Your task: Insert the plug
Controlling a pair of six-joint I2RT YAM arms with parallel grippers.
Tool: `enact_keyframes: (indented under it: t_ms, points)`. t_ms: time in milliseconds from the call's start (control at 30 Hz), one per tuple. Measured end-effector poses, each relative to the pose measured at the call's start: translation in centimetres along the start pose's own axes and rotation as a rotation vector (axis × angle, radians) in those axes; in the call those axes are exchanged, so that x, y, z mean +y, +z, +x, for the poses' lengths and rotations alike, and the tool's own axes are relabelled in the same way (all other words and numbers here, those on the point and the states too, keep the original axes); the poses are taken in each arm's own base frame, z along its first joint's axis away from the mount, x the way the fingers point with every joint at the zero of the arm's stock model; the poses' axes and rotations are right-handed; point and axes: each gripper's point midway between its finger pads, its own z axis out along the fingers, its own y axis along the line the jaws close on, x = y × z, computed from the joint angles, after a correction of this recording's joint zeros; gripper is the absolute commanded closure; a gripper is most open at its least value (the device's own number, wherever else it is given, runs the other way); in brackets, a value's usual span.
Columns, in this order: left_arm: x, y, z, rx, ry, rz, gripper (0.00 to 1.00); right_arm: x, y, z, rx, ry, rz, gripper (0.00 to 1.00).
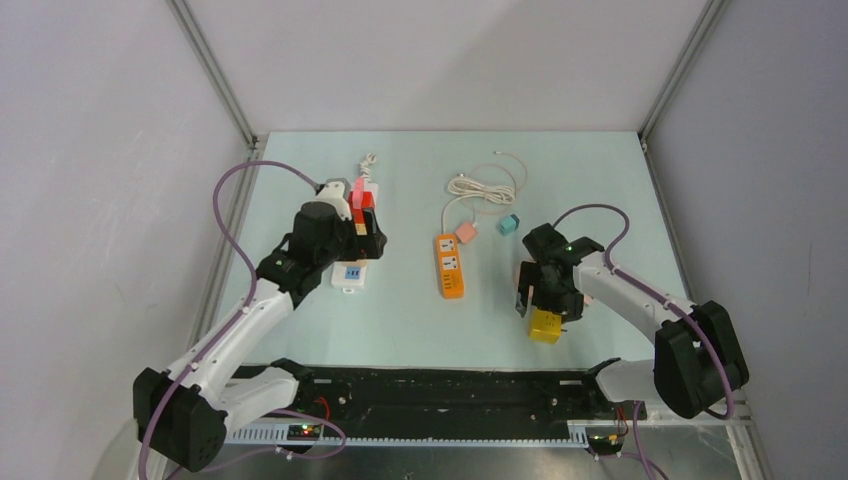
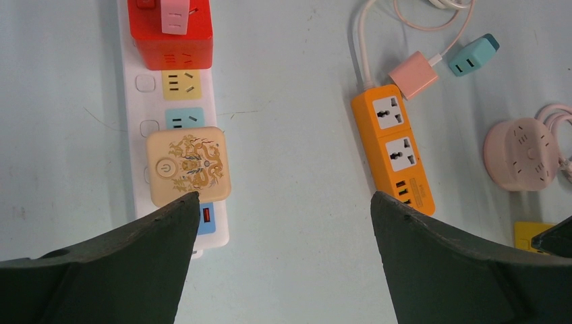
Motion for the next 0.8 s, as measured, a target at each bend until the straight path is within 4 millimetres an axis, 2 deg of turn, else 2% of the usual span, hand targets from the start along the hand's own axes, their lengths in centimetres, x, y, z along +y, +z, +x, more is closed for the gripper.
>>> enact_keyframes:
  t_ms: [133,167,233,433,667,733,800]
  points:
    - [-0.2,0.1,0.2,0.006,0.005,0.005,0.01,-0.1,0.0,0.0,-0.013,0.053,0.027,0.4]
    - [-0.2,0.1,0.2,0.006,0.006,0.006,0.01,-0.1,0.0,-0.1,-0.017,0.063,0.031,0.49]
    - [-0.4,0.1,0.2,0.007,0.01,0.009,0.02,-0.2,0.0,-0.2,-0.023,0.094,0.037,0.58]
    - [-1.8,-0.3,0.3,0.0,0.048,0.057,0.02,1.1,-0.7,-1.8,-0.092,0.142,-0.041,0.6]
    - [-7.0,-2.8,-1.7,-0.088,0.107,0.288,0.02,5.4,-4.7,-6.7,-0.197,0.231,-0.417,0.59]
    - [-8.4,-3.3,-2.3,-0.096,0.115,0.355,0.02,6.9,-6.2,-7.8,-0.206,0.227,-0.531,0.59]
    - [-9.8,-3.8,-3.2,-0.114,0.123,0.422,0.02,9.0,-8.6,-8.9,-0.206,0.216,-0.67,0.59]
